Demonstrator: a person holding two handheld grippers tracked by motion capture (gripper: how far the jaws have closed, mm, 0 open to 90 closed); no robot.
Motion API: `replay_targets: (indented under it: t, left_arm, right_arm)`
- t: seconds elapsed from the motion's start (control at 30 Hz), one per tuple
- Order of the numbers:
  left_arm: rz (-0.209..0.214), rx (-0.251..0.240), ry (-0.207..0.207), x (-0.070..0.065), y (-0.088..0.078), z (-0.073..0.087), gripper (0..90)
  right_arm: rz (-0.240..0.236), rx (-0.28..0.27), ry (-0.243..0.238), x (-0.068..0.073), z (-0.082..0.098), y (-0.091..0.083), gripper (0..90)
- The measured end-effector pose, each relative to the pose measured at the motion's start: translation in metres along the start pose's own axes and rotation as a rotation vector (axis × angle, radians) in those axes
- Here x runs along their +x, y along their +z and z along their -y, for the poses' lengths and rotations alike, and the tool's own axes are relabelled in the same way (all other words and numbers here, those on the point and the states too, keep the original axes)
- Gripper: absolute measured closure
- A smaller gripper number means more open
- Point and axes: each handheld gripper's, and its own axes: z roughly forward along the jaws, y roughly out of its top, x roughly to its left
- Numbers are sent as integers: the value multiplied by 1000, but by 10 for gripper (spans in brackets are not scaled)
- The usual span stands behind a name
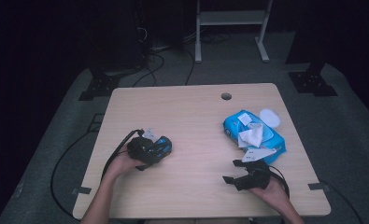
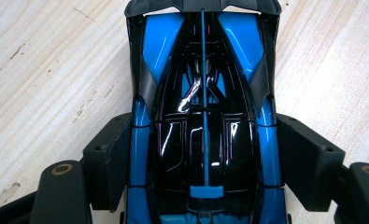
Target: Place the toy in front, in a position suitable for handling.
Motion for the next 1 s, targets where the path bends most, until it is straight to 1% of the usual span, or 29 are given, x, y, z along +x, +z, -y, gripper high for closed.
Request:
replay_targets:
  t: [0.23,0.4,0.5,0.6,0.63,0.77,0.8,0.93,0.97,1.0]
  left_arm:
    - [-4,3,3,0,-1,0,262]
    - [-8,-11,-5,2,-7,0,261]
    - [-15,-12,-2,2,-9,0,261]
    - [-16,-24,15,-1,-12,-4,261]
    - [-15,-30,18,-3,-13,-6,261]
    - [-1,-48,67,-19,-14,-21,261]
    - [8,-48,84,-24,-14,-25,261]
    - [41,-52,150,-49,-7,-42,261]
    - [51,-51,168,-55,-5,-47,261]
    - [62,-51,184,-61,-2,-51,261]
  right_arm:
    - [-1,-5,-1,-1,0,-1,212]
    - [0,-3,1,-1,0,-1,212]
    - [1,0,0,-1,0,0,212]
    - [-1,-5,-1,-1,-1,0,212]
    - [0,-7,0,-1,-1,-1,212]
    - [8,-22,3,-3,-1,-5,212]
    - [11,-34,10,-4,-1,-8,212]
    - [21,-41,7,-4,-2,-13,212]
    - [28,-45,4,-4,-2,-15,212]
    - [41,-61,3,-5,-3,-20,212]
